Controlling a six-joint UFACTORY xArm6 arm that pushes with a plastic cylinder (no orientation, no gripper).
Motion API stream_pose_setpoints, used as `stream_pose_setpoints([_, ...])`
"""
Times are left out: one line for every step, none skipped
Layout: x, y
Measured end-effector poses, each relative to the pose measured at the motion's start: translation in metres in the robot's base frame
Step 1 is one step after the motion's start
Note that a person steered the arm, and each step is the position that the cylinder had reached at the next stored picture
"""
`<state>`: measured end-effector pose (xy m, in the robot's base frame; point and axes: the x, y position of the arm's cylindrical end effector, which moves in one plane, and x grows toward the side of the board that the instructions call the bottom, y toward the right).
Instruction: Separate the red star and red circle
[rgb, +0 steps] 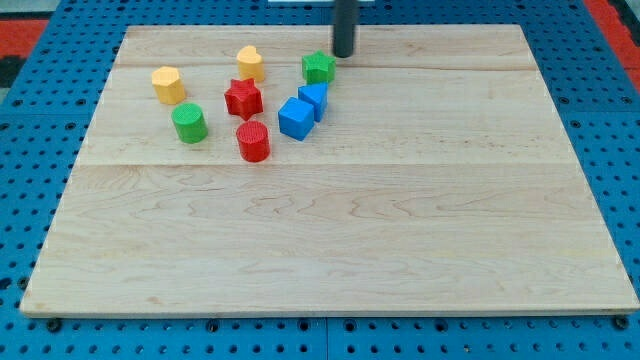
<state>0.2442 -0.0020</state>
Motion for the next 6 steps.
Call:
stream_pose_setpoints([0.000, -0.054])
stream_pose_setpoints([0.023, -0.080])
stream_pose_setpoints([0.068, -0.082])
stream_pose_setpoints([0.108, -0.088])
stream_pose_setpoints([0.164, -0.089])
stream_pose_setpoints([0.209, -0.100])
